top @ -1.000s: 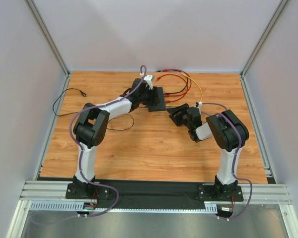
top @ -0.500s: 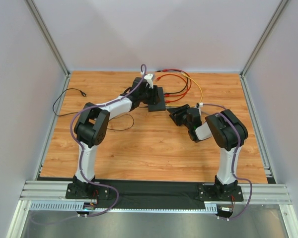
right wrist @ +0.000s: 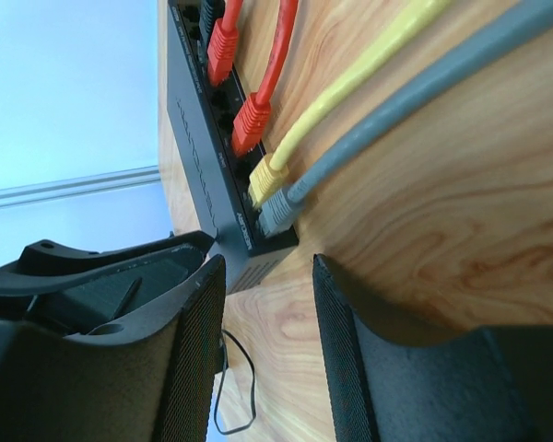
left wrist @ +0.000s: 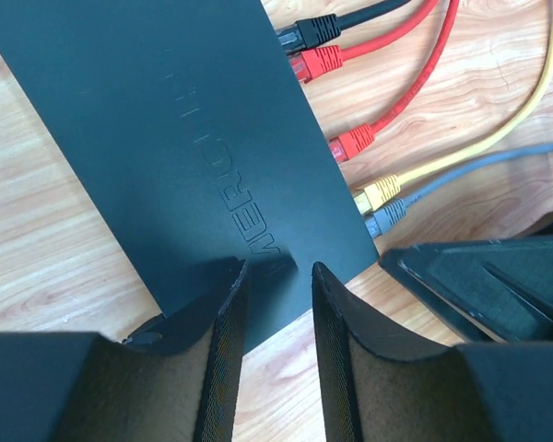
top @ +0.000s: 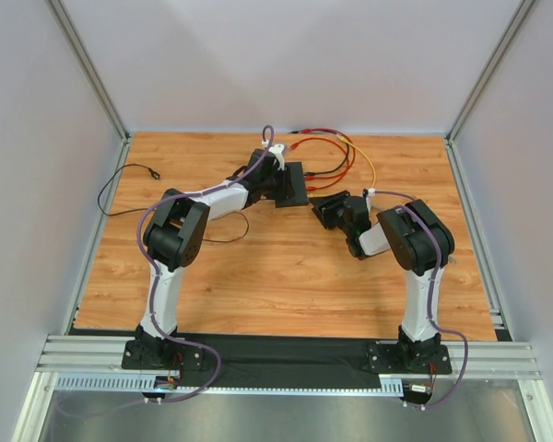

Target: Pull the plug from the switch port

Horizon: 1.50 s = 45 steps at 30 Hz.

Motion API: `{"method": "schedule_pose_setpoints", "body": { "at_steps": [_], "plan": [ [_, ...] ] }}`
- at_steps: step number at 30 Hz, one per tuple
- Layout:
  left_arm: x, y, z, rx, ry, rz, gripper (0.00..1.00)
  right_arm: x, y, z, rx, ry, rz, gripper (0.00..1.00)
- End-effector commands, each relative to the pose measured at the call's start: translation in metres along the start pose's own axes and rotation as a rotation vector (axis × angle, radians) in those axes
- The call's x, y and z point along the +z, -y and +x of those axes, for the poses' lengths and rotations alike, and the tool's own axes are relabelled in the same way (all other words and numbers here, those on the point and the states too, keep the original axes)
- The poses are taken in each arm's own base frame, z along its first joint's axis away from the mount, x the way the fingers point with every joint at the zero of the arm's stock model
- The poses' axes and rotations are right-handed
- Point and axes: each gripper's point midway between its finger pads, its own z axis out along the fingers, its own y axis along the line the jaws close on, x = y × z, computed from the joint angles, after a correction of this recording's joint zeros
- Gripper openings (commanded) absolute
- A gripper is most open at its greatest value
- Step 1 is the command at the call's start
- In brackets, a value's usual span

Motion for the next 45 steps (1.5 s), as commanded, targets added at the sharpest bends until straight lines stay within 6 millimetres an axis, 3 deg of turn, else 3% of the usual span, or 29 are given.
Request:
{"method": "schedule_pose_setpoints", "body": {
  "at_steps": [1,18,41,45],
  "plan": [
    [-0.001,0.000,-0.004,0.006,-0.005,-0.020,0.41,0.012,0.001,-0.006,0.019,0.031,0.005,0.45],
    [-0.003,0.001,0.000,0.021,-0.029,-0.008,0.37,0.018,0.009,-0.006,0.050,0.032,0.053,0.36],
    [-0.006,-0.001,0.005,0.050,-0.044,-0.001,0.33,0.028,0.021,-0.002,0.079,0.058,0.109,0.36],
    [-0.005,0.000,0.006,0.046,-0.048,0.006,0.33,0.029,0.028,0.000,0.093,0.054,0.130,0.31]
  ]
}}
